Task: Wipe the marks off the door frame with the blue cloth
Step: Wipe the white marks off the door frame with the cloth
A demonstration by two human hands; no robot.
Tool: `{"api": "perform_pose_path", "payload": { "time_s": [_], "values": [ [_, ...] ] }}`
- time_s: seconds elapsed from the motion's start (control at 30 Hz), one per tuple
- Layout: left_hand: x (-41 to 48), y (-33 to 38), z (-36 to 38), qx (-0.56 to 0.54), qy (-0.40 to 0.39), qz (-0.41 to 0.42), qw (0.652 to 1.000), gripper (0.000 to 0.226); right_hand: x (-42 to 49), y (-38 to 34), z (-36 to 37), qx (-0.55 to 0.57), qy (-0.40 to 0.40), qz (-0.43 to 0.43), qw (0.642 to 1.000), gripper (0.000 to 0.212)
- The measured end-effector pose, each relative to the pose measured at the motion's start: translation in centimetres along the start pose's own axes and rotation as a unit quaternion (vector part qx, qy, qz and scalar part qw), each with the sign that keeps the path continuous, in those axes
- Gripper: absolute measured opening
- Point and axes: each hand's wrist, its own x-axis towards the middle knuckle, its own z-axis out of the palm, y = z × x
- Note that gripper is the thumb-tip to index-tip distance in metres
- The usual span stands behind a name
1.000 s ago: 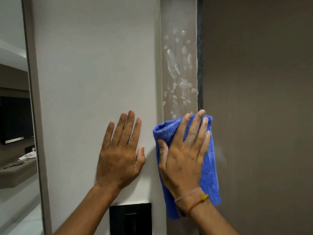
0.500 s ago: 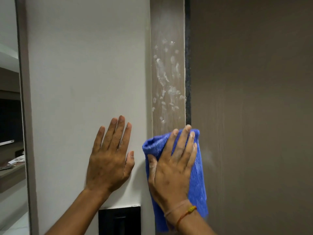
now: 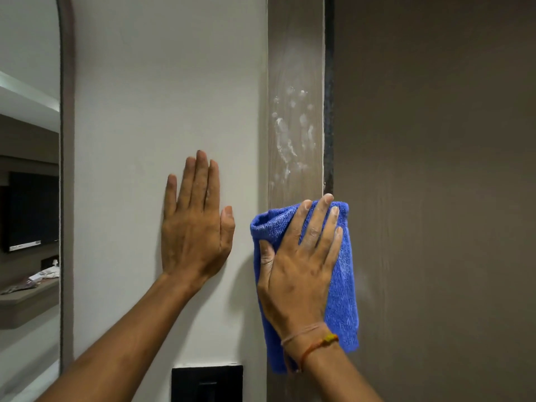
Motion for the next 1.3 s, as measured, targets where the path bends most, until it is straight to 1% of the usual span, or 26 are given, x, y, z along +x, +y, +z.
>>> {"api": "perform_pose_path", "payload": {
  "time_s": [0.1, 0.2, 0.27, 0.37, 0.5, 0.6, 0.7, 0.83, 0.9, 0.97, 1.03, 1.13, 1.23, 1.3],
  "values": [
    [-0.1, 0.0, 0.1, 0.007, -0.001, 0.004, 1.000, 0.066, 0.4, 0.4, -0.1, -0.006, 0.001, -0.023, 1.000, 0.073],
    [0.0, 0.0, 0.0, 0.008, 0.003, 0.008, 1.000, 0.067, 3.5, 0.0, -0.9, -0.008, 0.013, -0.046, 0.999, 0.073],
    [-0.1, 0.0, 0.1, 0.006, 0.003, 0.005, 1.000, 0.067, 6.5, -0.9, -1.6, -0.002, 0.019, -0.044, 0.999, 0.073],
    [-0.2, 0.0, 0.3, 0.006, 0.009, 0.003, 1.000, 0.066, 9.5, -2.1, -2.0, 0.011, 0.030, -0.019, 0.999, 0.074],
    [-0.1, -0.1, 0.3, 0.008, 0.010, 0.006, 1.000, 0.067, 7.1, -2.1, -1.4, 0.012, 0.036, 0.009, 0.999, 0.074],
    [-0.2, -0.1, 0.2, 0.010, 0.007, 0.003, 1.000, 0.067, 4.6, -1.3, -1.1, 0.010, 0.012, -0.005, 1.000, 0.074],
    [-0.1, 0.0, 0.2, 0.006, 0.011, 0.005, 1.000, 0.067, 5.2, -0.9, -1.3, 0.003, 0.003, -0.020, 1.000, 0.073],
    [-0.2, 0.0, 0.3, 0.011, 0.013, 0.005, 1.000, 0.067, 11.9, -2.2, -2.7, 0.019, 0.039, -0.043, 0.998, 0.072],
    [-0.3, 0.0, 0.4, 0.013, 0.011, 0.004, 1.000, 0.067, 16.1, -3.5, -3.8, 0.029, 0.051, -0.027, 0.998, 0.072],
    [-0.2, -0.1, 0.4, 0.013, 0.012, 0.005, 1.000, 0.067, 18.1, -4.4, -4.2, 0.032, 0.054, -0.011, 0.998, 0.074],
    [-0.1, -0.1, 0.4, 0.015, 0.013, 0.006, 1.000, 0.067, 17.4, -4.5, -3.8, 0.035, 0.057, -0.007, 0.998, 0.074],
    [-0.2, 0.0, 0.4, 0.013, 0.013, 0.007, 1.000, 0.067, 12.4, -3.4, -2.6, 0.045, 0.056, -0.005, 0.997, 0.073],
    [-0.2, 0.0, 0.3, 0.011, 0.013, 0.007, 1.000, 0.066, 6.6, -1.9, -1.6, 0.035, 0.023, -0.006, 0.999, 0.073],
    [-0.2, 0.0, 0.2, 0.014, 0.010, 0.006, 1.000, 0.067, 4.5, -1.1, -1.2, 0.025, 0.006, -0.013, 1.000, 0.072]
  ]
}}
